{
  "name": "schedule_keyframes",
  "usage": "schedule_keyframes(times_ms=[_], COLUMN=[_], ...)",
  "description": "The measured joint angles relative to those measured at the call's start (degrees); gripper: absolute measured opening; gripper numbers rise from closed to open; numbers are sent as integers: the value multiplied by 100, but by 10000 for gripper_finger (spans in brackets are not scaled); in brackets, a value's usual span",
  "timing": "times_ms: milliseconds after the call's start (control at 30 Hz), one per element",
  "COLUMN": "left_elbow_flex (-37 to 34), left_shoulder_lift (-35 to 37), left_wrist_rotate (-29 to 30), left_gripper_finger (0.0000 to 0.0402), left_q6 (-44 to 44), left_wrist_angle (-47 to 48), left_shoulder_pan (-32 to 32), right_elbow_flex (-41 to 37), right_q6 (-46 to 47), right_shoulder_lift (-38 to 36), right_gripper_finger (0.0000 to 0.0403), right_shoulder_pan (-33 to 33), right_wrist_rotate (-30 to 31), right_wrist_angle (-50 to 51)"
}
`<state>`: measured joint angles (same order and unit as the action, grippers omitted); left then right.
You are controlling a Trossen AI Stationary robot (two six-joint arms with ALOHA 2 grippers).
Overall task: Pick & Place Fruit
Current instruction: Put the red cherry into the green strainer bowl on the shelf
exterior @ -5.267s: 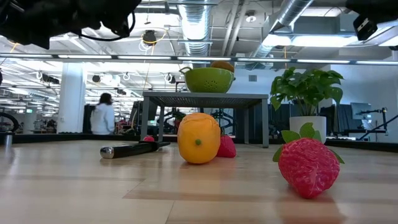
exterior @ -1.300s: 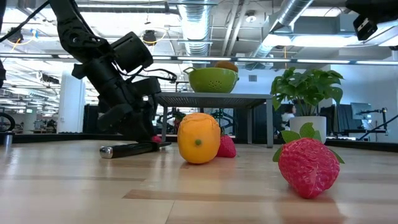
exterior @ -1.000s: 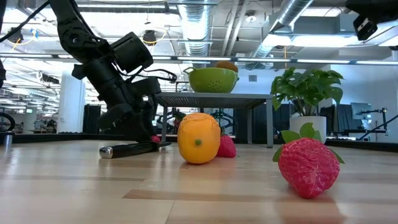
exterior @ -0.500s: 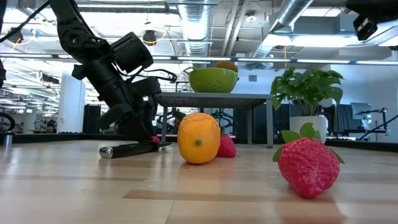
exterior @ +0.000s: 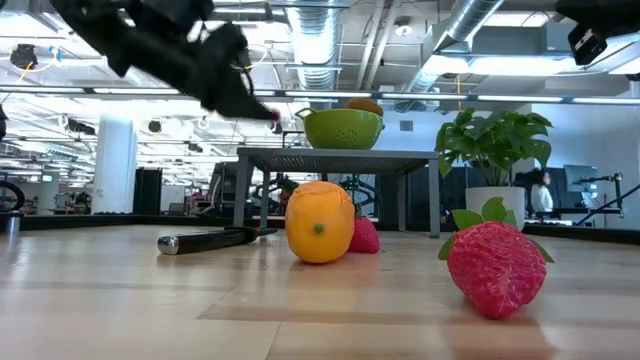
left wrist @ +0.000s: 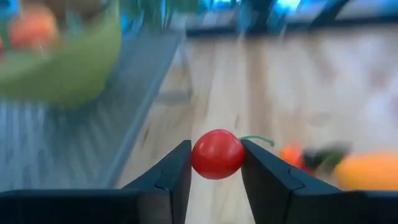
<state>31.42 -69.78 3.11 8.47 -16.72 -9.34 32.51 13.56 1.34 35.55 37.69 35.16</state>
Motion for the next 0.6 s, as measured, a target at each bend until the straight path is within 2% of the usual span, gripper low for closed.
schedule_keyframes(times_ms=[133,233,433,600], left_elbow_flex=[-2,0,27,584], left_shoulder_lift=[462,558,342,-227], left_wrist_rotate=[-540,-696,-443,-220], left_gripper_finger=[119,121,118,120], left_q6=[-286,-470,-277,-78], left_wrist_angle=[-833,-1696,-3188,-3322], left_shoulder_pan=[4,4,-55,-298], right_elbow_flex=[0,0,0,0], right_q6=[2,2,2,2], right_shoulder_lift=[0,0,0,-2], right_gripper_finger=[6,6,6,6], right_shoulder_pan=[2,2,1,2], right_wrist_rotate=[-1,0,0,0], right_wrist_angle=[0,0,0,0])
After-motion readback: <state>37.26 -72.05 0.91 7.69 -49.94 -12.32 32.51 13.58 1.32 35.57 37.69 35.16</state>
